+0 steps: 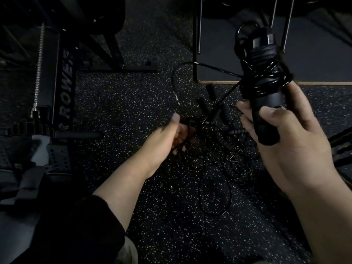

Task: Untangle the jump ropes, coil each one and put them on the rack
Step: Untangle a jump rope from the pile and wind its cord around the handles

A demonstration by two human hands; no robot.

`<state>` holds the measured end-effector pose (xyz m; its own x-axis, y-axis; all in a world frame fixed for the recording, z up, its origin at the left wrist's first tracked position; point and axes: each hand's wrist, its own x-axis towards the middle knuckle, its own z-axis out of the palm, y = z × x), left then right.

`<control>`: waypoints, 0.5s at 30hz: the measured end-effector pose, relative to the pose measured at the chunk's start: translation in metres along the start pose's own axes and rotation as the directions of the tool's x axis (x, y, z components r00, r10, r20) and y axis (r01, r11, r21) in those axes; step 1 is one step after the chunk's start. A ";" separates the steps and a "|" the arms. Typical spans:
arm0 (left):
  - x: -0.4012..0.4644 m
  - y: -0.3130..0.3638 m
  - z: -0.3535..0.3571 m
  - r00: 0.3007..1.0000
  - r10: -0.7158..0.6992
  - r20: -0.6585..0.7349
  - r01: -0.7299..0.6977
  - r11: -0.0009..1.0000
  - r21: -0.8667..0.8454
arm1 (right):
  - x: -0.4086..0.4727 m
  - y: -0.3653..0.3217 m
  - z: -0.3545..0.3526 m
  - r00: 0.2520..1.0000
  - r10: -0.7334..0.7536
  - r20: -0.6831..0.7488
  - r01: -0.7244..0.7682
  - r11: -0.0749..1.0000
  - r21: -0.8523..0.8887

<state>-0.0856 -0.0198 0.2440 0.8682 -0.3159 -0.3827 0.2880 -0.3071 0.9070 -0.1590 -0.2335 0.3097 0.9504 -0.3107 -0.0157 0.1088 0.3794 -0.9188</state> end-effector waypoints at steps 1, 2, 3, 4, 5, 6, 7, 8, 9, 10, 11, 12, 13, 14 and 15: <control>0.000 0.000 0.001 1.000 0.003 -0.014 -0.003 0.999 0.044 | 0.000 0.000 0.000 1.000 -0.007 -0.009 0.007 1.000 -0.007; -0.002 0.000 0.002 1.000 0.007 -0.012 -0.006 0.998 0.064 | 0.001 0.001 -0.001 1.000 -0.013 -0.017 0.013 1.000 -0.017; -0.002 0.000 0.002 1.000 0.017 -0.012 -0.016 0.998 0.056 | 0.001 0.001 -0.001 1.000 -0.018 -0.024 0.018 0.999 -0.027; -0.004 0.000 0.002 0.999 0.033 -0.023 -0.032 0.999 0.041 | 0.001 0.001 0.000 0.999 -0.023 -0.035 0.022 0.999 -0.036; -0.004 0.001 0.002 0.998 0.054 -0.041 -0.053 0.998 0.033 | 0.001 0.001 0.000 0.998 -0.027 -0.050 0.025 0.999 -0.042; -0.005 0.001 0.001 0.996 0.073 -0.055 -0.072 0.997 0.028 | 0.002 0.001 -0.001 0.997 -0.033 -0.065 0.030 0.999 -0.045; -0.004 0.001 0.001 0.994 0.092 -0.064 -0.090 0.995 0.032 | 0.002 0.001 -0.001 0.996 -0.039 -0.078 0.035 0.998 -0.048; -0.003 0.001 0.001 0.991 0.110 -0.070 -0.107 0.993 0.046 | 0.002 0.001 -0.001 0.995 -0.043 -0.085 0.039 0.998 -0.050; -0.001 0.000 0.001 0.991 0.115 -0.073 -0.110 0.991 0.070 | 0.002 0.002 -0.002 0.995 -0.046 -0.084 0.042 0.998 -0.050; 0.001 -0.001 0.001 0.993 0.101 -0.069 -0.094 0.991 0.096 | 0.003 0.002 -0.001 0.996 -0.048 -0.077 0.044 0.998 -0.055; 0.003 -0.003 0.000 0.996 0.071 -0.055 -0.064 0.991 0.118 | 0.002 0.003 0.000 0.996 -0.052 -0.066 0.047 0.997 -0.063; 0.005 -0.006 0.000 0.999 0.034 -0.037 -0.028 0.991 0.131 | 0.002 0.003 0.000 0.997 -0.054 -0.056 0.050 0.996 -0.068; 0.006 -0.009 -0.001 1.000 -0.008 -0.027 0.011 0.992 0.129 | 0.002 0.004 0.001 0.998 -0.054 -0.045 0.051 0.996 -0.066; 0.007 -0.012 -0.001 0.998 -0.053 -0.038 0.057 0.991 0.117 | 0.001 0.004 0.002 0.998 -0.053 -0.028 0.052 0.997 -0.064; 0.008 -0.015 -0.002 0.992 -0.100 -0.073 0.108 0.987 0.119 | 0.001 0.003 0.002 0.999 -0.052 -0.005 0.052 0.996 -0.067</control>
<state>-0.0821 -0.0164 0.2271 0.8621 -0.2175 -0.4576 0.3299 -0.4444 0.8329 -0.1569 -0.2306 0.3076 0.9420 -0.3342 0.0304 0.1380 0.3031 -0.9429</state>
